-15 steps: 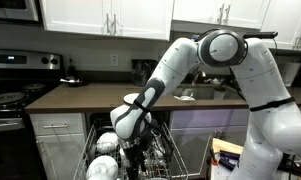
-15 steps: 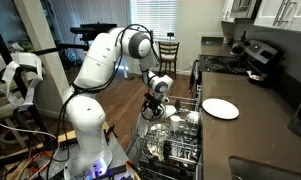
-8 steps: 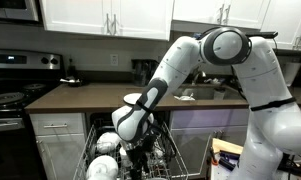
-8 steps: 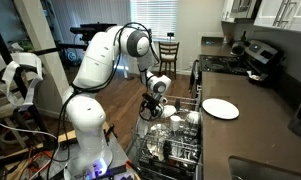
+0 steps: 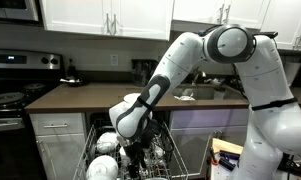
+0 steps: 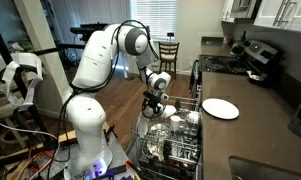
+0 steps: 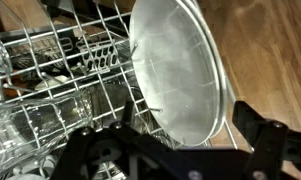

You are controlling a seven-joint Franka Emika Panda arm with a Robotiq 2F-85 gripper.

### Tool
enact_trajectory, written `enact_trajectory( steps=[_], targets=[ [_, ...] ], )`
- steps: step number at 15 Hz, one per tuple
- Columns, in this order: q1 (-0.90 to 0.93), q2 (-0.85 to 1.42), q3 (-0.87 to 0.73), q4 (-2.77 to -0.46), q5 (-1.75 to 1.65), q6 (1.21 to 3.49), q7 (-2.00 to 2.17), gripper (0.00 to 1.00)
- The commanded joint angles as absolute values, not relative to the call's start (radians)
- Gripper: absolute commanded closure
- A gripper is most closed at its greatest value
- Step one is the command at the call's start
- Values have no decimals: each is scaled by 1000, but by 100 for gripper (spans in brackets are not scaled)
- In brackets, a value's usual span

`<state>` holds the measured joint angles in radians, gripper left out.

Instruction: Remove one plate from the dishwasher rack and place it on top of the white plate on the countertop

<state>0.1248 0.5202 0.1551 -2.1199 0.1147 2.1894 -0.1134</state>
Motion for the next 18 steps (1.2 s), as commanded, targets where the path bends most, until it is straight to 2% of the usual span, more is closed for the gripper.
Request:
enact_trajectory(
  steps=[1, 18],
  targets=[
    [133, 503, 141, -2100, 68, 2170, -95, 0],
    [103, 588, 163, -2010, 96, 2209, -175, 0]
  ],
)
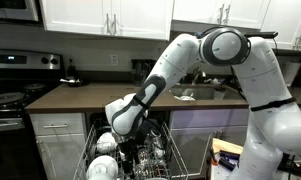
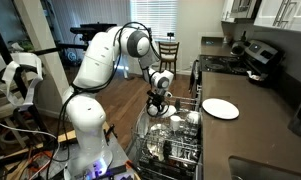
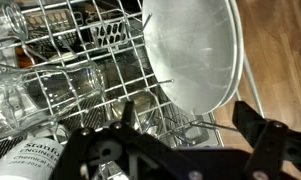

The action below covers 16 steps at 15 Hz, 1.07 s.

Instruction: Remove one plate from the dishwasher rack and place it on top of the white plate on the countertop

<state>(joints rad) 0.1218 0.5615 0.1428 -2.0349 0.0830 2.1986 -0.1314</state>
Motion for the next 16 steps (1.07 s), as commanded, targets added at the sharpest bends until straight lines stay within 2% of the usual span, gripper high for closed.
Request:
enact_trajectory(
  steps=[1, 16],
  targets=[
    [102, 593, 165, -2006, 98, 2211, -180, 0],
    [98, 670, 180, -1963, 99, 2207, -205, 0]
  ],
)
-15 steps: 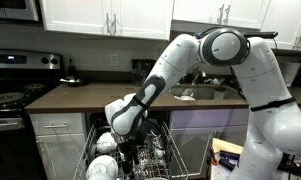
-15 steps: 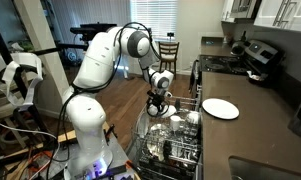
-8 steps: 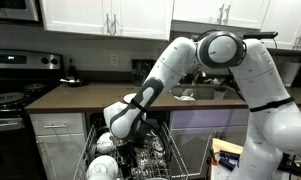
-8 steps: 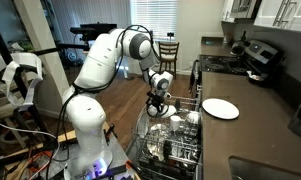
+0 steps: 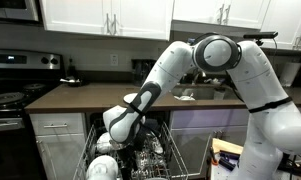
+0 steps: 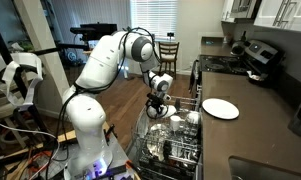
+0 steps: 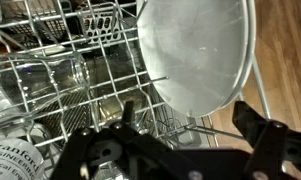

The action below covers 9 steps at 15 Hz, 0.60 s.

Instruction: Remove one plate from the dishwasher rack and place it on top of the white plate on the countertop

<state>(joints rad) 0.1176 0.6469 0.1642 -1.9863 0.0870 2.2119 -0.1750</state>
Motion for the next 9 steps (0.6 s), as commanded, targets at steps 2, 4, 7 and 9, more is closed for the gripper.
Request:
enact_trajectory(
  steps=[2, 4, 7, 9],
  targets=[
    [96, 674, 182, -1961, 101, 2203, -206, 0],
    [97, 675, 182, -1963, 101, 2202, -202, 0],
    [94, 665, 183, -1977, 102, 2201, -202, 0],
    [92, 659, 184, -1988, 106, 2200, -201, 0]
  ],
)
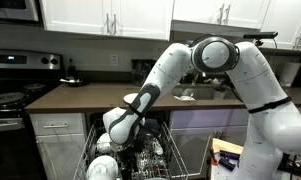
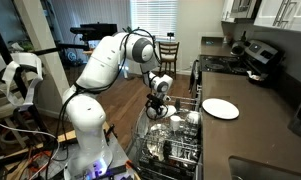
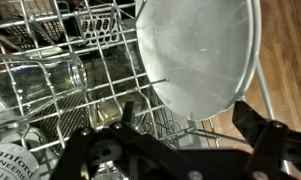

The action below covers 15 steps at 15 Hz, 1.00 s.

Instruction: Remove one plate from the dishwasher rack and place it on top of the white plate on the countertop

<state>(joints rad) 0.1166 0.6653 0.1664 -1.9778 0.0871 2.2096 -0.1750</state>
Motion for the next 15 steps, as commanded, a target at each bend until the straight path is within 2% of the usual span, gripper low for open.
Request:
enact_trajectory(
  steps=[1, 15],
  targets=[
    [91, 655, 184, -1994, 109, 2200, -199, 0],
    [95, 635, 176, -2029, 130, 2163, -148, 0]
  ],
)
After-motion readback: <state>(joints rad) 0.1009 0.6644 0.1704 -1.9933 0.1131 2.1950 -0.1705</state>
